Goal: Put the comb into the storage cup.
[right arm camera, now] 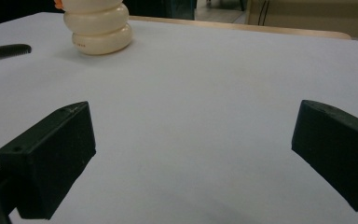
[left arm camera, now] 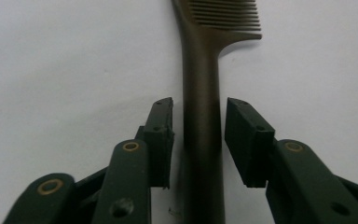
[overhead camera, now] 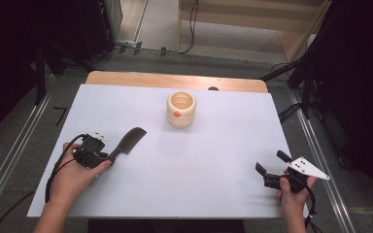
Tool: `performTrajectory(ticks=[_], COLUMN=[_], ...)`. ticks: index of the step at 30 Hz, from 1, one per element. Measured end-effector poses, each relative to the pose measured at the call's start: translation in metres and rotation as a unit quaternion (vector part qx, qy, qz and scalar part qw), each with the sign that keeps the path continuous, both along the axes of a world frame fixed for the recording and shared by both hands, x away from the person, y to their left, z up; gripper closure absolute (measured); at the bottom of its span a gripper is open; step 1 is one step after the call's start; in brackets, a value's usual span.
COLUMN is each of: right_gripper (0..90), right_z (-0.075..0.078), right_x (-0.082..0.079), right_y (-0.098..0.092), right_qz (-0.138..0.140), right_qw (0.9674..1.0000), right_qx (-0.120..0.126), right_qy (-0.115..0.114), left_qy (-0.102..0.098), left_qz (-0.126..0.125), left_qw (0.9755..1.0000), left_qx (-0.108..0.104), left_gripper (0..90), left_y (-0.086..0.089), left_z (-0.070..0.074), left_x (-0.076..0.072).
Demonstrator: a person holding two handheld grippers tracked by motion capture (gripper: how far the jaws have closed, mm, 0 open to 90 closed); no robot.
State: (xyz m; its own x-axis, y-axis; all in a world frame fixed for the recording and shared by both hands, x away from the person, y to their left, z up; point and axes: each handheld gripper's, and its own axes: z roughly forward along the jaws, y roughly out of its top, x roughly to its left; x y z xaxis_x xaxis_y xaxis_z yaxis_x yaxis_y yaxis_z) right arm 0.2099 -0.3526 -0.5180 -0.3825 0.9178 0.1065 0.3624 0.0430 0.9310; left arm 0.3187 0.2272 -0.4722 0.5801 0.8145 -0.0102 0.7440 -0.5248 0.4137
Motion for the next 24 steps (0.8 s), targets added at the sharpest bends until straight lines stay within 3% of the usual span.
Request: performTrajectory(ticks=[4, 9, 24], right_gripper=[0.0, 0.0, 0.0], right_z=[0.0, -0.0002, -0.0002], right_x=[-0.0005, 0.0003, 0.0004], right_y=[0.0005, 0.0014, 0.0018], right_qz=[0.0, 0.0, -0.003], right_qw=[1.0, 1.0, 1.0], right_qx=[0.001, -0.005, -0.008], right_qy=[0.002, 0.003, 0.003], left_qy=[-0.002, 0.001, -0.029], left_qz=[0.003, 0.009, 0.019], left_qw=[1.0, 1.0, 0.999], left_qx=[0.007, -0.003, -0.028], left_gripper=[67.8, 71.6, 72.0], left_y=[0.0002, 0.0026, 0.008], left_z=[-0.0004, -0.0013, -0.0043], left_x=[0.0007, 0.0012, -0.0068])
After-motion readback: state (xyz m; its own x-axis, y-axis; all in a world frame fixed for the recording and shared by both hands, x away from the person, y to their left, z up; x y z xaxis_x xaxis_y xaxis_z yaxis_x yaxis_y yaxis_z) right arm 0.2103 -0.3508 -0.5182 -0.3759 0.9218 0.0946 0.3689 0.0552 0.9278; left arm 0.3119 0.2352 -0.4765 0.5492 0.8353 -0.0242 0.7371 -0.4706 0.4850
